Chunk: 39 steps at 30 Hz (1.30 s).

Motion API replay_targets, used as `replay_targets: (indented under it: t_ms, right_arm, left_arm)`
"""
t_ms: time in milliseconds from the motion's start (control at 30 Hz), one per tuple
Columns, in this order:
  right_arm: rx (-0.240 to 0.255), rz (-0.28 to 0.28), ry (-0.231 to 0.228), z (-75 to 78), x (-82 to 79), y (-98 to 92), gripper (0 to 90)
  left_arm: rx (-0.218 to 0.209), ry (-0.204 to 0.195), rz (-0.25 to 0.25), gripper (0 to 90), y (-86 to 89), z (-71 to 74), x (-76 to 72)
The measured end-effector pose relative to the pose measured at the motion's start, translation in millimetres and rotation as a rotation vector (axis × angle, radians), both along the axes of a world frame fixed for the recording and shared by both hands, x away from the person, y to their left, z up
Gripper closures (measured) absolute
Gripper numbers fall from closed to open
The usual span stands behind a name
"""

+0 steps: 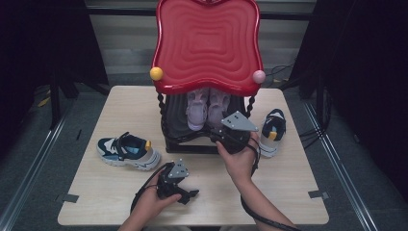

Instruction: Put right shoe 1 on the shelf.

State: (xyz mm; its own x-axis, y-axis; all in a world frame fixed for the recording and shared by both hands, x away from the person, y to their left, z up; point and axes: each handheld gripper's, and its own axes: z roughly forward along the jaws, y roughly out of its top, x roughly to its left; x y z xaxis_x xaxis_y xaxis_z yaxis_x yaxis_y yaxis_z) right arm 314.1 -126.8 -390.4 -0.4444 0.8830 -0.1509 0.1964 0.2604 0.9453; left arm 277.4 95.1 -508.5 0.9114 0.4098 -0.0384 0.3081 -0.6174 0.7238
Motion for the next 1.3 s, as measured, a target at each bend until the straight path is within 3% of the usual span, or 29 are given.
replay_targets:
  t_ms: [167,300,500,967,1067,1300]
  right_arm:
    - [0.006,0.052,0.05,-5.4,-5.5,-2.7,35.0]
    - [-0.013,0.084,0.051,-7.8,-11.4,-4.6,32.6]
    - [0.0,0.146,0.074,-7.2,-21.6,-9.9,30.0]
    - [0.015,0.261,0.169,-17.5,-36.6,-28.6,22.0]
    - [-0.008,0.275,0.194,-22.5,-38.8,-31.9,19.8]
    - [-0.007,0.29,0.233,-35.1,-42.6,-44.1,18.0]
  left_arm:
    - [0.002,0.0,0.0,12.7,0.0,0.1,0.0]
    - [0.002,0.0,0.0,12.7,0.1,0.2,0.0]
    - [0.002,0.0,-0.001,12.7,0.1,0.2,0.0]
    - [-0.003,-0.002,-0.002,12.7,-0.2,0.0,0.1]
    - [-0.002,-0.002,-0.002,12.7,-0.2,0.0,0.1]
    - [0.003,0.0,0.0,12.7,0.1,0.2,0.0]
